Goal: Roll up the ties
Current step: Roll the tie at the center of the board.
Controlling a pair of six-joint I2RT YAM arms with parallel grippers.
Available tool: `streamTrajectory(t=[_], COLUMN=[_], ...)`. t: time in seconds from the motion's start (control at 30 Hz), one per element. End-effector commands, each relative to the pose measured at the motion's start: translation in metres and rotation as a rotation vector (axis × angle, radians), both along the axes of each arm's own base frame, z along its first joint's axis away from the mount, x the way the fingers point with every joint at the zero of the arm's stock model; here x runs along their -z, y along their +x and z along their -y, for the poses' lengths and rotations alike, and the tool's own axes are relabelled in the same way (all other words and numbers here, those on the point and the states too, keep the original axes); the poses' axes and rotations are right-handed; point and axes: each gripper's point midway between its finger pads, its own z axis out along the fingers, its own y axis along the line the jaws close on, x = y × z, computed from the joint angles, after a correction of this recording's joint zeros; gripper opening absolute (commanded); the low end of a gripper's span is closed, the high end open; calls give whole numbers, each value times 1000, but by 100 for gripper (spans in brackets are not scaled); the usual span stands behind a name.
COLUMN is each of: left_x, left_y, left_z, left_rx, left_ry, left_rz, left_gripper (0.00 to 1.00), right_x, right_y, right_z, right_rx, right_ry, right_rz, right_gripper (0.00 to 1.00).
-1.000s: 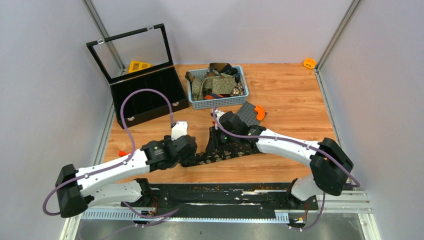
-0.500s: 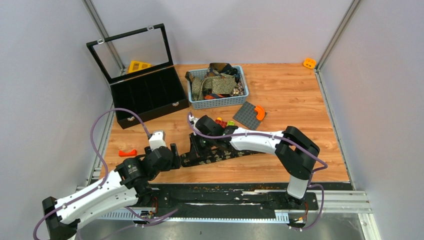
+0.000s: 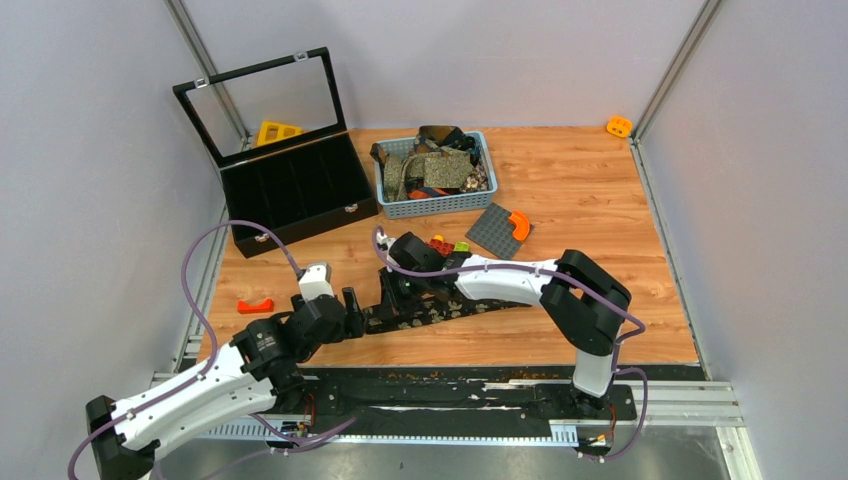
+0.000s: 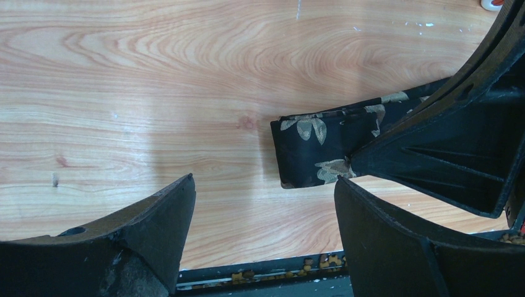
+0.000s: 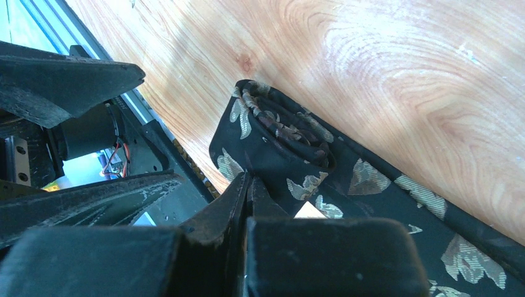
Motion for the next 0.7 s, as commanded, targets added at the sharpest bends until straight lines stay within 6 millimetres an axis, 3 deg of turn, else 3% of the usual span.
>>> streamTrajectory(t=[0.0,0.43,0.67], left_x=[-5,7,14], left_y=[9,13,19], left_z=[16,41,42], left_rx=[25,114,111], left_ry=[-74,-248,-289], left_rz=[41,13,-3], left_gripper=[90,87,84], right_x=[6,32,37], right_y=[12,10,11], right_z=[2,13,16], right_rx=[23,26,29], right_ry=[2,-37,-45], right_rz=[27,1,-8], right_gripper=[0,0,0])
